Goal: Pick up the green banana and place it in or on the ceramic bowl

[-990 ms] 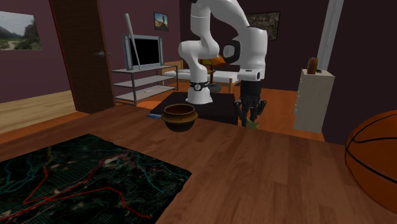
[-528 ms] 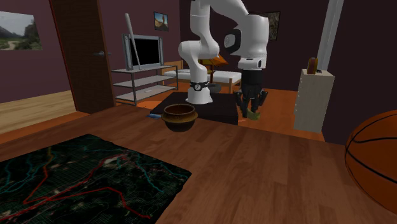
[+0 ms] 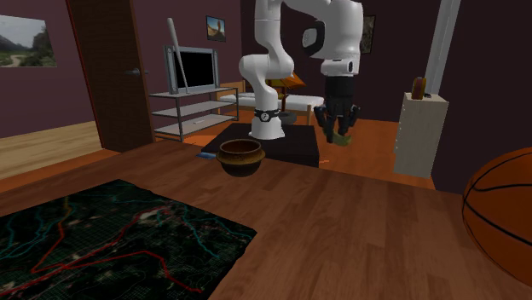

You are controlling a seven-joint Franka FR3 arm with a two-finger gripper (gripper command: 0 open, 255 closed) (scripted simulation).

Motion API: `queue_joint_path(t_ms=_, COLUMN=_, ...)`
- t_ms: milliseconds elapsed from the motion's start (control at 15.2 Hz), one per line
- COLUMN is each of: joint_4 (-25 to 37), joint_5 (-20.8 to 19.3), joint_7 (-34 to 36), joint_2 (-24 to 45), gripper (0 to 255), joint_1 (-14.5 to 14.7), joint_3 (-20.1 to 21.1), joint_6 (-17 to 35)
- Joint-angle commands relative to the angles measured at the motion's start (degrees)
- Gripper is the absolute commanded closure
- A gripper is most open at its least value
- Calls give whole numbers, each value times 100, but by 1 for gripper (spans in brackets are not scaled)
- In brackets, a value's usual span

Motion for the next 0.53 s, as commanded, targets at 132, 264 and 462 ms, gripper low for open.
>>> queue_joint_path(t_ms=132, joint_4=81, joint_5=118, joint_7=-92, joint_2=-208, gripper=255, joint_1=-19, joint_3=30, joint_6=-280)
queue_joint_path(t_ms=264, joint_4=-103, joint_5=190, joint_7=-241, joint_2=-359, gripper=255, joint_1=-95, joint_3=-1, joint_6=-233)
queue_joint_path(t_ms=462, joint_4=-632, joint_5=386, joint_7=-699, joint_2=-764, gripper=255, joint_1=-307, joint_3=-122, joint_6=-75)
